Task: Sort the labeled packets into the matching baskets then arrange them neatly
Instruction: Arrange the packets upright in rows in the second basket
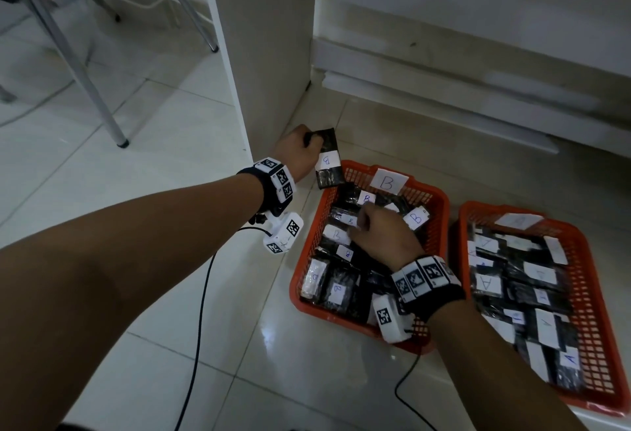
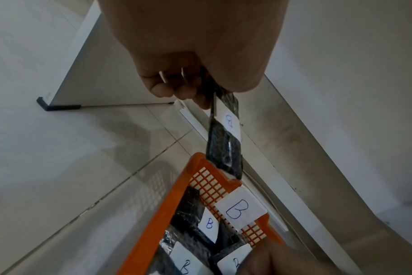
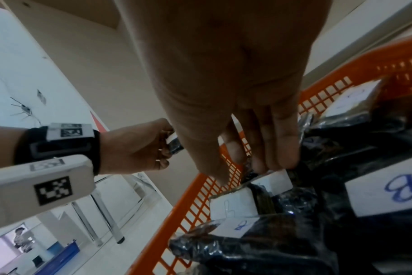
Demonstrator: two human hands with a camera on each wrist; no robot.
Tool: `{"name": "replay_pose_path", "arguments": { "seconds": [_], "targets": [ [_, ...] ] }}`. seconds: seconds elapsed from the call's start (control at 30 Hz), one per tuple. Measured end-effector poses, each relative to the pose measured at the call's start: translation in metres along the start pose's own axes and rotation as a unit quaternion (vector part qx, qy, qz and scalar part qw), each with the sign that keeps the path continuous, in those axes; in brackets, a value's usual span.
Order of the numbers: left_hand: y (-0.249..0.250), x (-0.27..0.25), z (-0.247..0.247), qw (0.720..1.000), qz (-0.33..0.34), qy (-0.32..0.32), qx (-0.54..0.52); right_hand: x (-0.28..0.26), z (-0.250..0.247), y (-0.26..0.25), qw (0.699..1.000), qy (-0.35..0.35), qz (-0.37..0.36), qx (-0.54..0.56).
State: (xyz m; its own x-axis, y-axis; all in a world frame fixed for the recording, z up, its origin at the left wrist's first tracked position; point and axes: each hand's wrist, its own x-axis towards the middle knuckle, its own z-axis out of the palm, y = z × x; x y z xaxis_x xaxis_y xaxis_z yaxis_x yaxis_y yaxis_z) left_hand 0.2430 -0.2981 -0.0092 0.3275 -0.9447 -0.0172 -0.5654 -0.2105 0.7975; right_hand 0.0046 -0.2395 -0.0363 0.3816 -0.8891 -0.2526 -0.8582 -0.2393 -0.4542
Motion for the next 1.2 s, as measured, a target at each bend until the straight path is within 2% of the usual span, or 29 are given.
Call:
{"name": "replay_pose_path", "arguments": {
  "seconds": [0.1, 0.3, 0.47, 0.57, 0.63, 0.73, 0.8, 0.93, 1.0, 1.1, 1.13, 1.2],
  "targets": [
    [0.0, 0.001, 0.001, 1.0, -0.007, 0.0, 0.002, -0.013, 0.003, 0.006, 0.995, -0.1, 0.024, -0.014],
    [0.008, -0.001, 0.01, 1.0, -0.003, -0.011, -0.01, -0.012, 0.005, 0.005, 0.991, -0.119, 0.041, 0.031],
    [0.008, -0.003, 0.009, 1.0, -0.001, -0.01, -0.021, 0.0, 0.013, -0.007, 0.999, -0.026, 0.007, -0.016],
    [0.004, -0.003, 0.007, 1.0, -0.003, -0.007, -0.023, 0.014, 0.019, -0.01, 1.0, 0.007, 0.013, -0.026],
    [0.003, -0.003, 0.004, 1.0, -0.002, -0.005, -0.013, 0.022, 0.016, -0.008, 0.999, 0.002, 0.024, 0.021],
    [-0.001, -0.003, -0.001, 1.0, -0.006, 0.002, -0.006, 0.036, 0.011, -0.001, 0.997, -0.061, 0.034, 0.033],
    [-0.003, -0.003, -0.002, 1.0, -0.009, 0.003, 0.0, 0.043, 0.005, 0.007, 0.994, -0.071, 0.05, 0.06],
    [-0.007, -0.003, -0.003, 1.0, -0.01, 0.005, 0.002, 0.048, -0.011, 0.018, 0.992, -0.002, 0.068, 0.104],
    [-0.008, -0.001, 0.0, 1.0, -0.006, 0.006, -0.011, 0.044, -0.014, 0.02, 0.996, 0.033, 0.057, 0.059],
    [-0.006, 0.0, 0.005, 1.0, -0.009, -0.003, -0.008, 0.026, -0.013, 0.015, 0.998, 0.07, -0.002, 0.004],
    [-0.005, 0.0, 0.006, 1.0, -0.007, -0.005, -0.002, 0.019, -0.011, 0.013, 0.999, 0.045, -0.019, -0.001],
    [-0.003, 0.002, 0.008, 1.0, -0.002, -0.006, 0.007, 0.005, -0.007, 0.008, 0.998, -0.06, -0.017, -0.018]
  ]
}}
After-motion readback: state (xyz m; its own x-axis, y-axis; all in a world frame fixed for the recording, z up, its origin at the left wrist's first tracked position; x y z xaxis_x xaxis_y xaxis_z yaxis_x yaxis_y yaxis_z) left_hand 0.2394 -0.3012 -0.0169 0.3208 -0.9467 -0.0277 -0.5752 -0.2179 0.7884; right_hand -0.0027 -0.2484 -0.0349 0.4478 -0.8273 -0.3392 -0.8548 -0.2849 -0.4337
